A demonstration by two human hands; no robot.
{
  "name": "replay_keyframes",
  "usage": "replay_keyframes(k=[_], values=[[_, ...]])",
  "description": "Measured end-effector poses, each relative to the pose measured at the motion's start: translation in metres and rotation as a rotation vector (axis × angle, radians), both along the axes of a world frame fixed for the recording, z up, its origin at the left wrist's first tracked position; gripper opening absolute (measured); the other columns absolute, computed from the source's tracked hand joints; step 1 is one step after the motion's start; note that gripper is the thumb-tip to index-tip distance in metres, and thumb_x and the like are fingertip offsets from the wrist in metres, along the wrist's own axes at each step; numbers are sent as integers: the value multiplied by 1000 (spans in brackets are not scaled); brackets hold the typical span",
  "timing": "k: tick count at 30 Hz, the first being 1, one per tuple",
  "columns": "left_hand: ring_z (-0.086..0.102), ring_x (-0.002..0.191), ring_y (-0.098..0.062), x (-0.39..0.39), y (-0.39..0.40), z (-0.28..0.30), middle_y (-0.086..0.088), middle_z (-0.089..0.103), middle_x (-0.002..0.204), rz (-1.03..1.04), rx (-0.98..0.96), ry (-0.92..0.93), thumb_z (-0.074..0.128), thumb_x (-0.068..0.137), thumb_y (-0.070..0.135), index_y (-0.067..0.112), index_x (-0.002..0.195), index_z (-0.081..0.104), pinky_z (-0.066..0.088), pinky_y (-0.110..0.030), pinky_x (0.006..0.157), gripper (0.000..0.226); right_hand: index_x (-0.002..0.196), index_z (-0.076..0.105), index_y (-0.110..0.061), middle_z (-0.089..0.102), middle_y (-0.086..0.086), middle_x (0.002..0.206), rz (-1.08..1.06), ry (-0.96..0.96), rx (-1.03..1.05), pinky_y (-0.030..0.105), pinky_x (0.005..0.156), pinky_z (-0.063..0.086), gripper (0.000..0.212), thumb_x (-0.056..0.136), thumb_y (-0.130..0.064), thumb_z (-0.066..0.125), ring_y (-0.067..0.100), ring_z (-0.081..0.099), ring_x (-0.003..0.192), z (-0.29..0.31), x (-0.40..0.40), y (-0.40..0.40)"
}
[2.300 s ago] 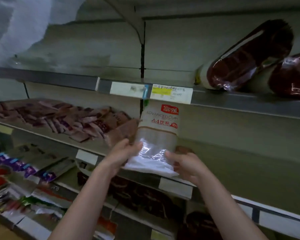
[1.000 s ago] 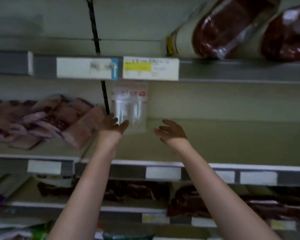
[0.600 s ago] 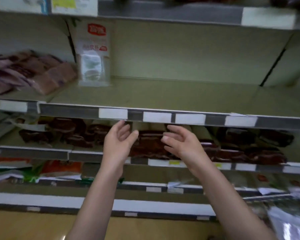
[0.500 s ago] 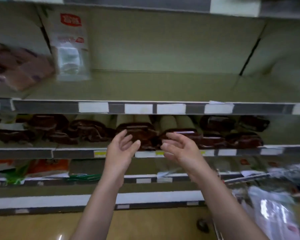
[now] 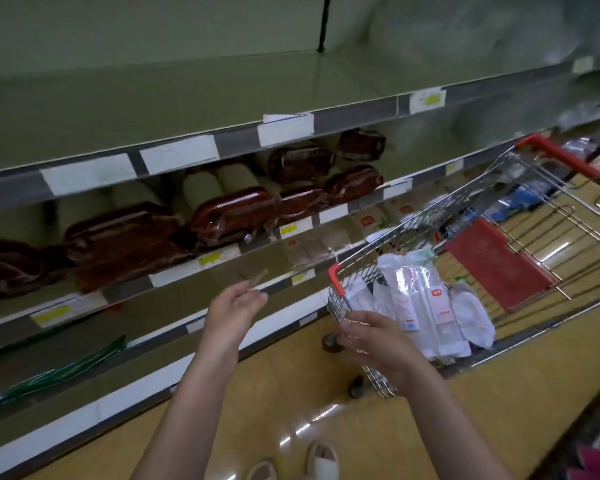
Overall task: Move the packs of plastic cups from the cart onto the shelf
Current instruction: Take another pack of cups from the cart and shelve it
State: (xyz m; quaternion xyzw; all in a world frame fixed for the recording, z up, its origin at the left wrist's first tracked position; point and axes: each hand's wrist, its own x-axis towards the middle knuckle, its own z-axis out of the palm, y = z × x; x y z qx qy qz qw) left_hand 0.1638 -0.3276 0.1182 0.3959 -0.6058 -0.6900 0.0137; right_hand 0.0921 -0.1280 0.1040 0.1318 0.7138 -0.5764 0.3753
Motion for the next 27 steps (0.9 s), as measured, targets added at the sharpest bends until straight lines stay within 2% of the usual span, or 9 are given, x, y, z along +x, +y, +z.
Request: replay_keyframes(k=[4, 8, 10, 12, 14, 17, 19, 23, 27], values=[[52, 108, -17, -27, 29, -14, -3, 59, 117, -98, 67, -44, 62, 90, 14, 10, 134, 51, 42, -34, 99, 45, 119, 58, -9, 68, 11, 99, -107, -61, 2, 27, 63, 54, 36, 84, -12, 67, 22, 66, 88, -17, -18, 27], [54, 113, -20, -72, 75, -33, -4, 62, 122, -182, 108, -117, 66, 86, 18, 13, 128, 55, 43, -40, 105, 43, 121, 56, -10, 67, 11, 104, -126, -73, 22, 33, 78, 53, 38, 84, -13, 66, 24, 65, 95, -34, -57, 61], [58, 103, -17, -102, 104, -45, -2, 64, 108, -209, 152, -139, 67, 84, 16, 14, 118, 58, 50, -37, 92, 35, 123, 55, -9, 65, 12, 108, -118, -74, 54, 38, 85, 50, 39, 85, -13, 65, 25, 63, 97, -47, -85, 85], [59, 97, -17, -125, 128, -56, -6, 64, 113, -218, 197, -160, 65, 85, 11, 9, 124, 56, 48, -26, 68, 40, 127, 52, -6, 64, 15, 115, -123, -72, 85, 40, 90, 48, 43, 86, -12, 64, 27, 62, 103, -60, -110, 107], [57, 100, -21, -150, 154, -73, -11, 60, 118, -184, 235, -216, 63, 86, 9, 8, 123, 55, 48, -26, 70, 38, 132, 50, -4, 61, 18, 124, -96, -79, 138, 39, 88, 47, 49, 86, -13, 64, 30, 60, 109, -75, -140, 133], [54, 93, -25, -179, 190, -98, -10, 58, 98, -150, 282, -300, 62, 85, 6, 14, 85, 60, 43, -32, 80, 8, 133, 50, -3, 61, 18, 119, -101, -93, 195, 38, 87, 46, 49, 87, -13, 63, 30, 58, 108, -97, -185, 171], [54, 89, -24, -194, 211, -118, -10, 58, 94, -146, 308, -366, 62, 84, 6, 16, 74, 57, 41, -32, 77, 14, 133, 50, -3, 60, 17, 114, -113, -94, 232, 37, 86, 44, 48, 87, -13, 61, 29, 57, 104, -113, -210, 192], [58, 94, -27, -214, 245, -143, -13, 62, 102, -87, 394, -417, 61, 83, 6, 12, 83, 61, 44, -33, 77, 5, 130, 53, -3, 57, 15, 116, -93, -59, 361, 38, 83, 44, 45, 87, -17, 59, 27, 53, 103, -148, -236, 214], [58, 103, -23, -231, 269, -159, -9, 59, 119, -69, 436, -437, 65, 84, 15, 15, 126, 51, 48, -32, 77, 45, 117, 58, 4, 56, 13, 101, -24, -62, 396, 49, 96, 44, 40, 96, -26, 43, 27, 51, 95, -172, -245, 214]])
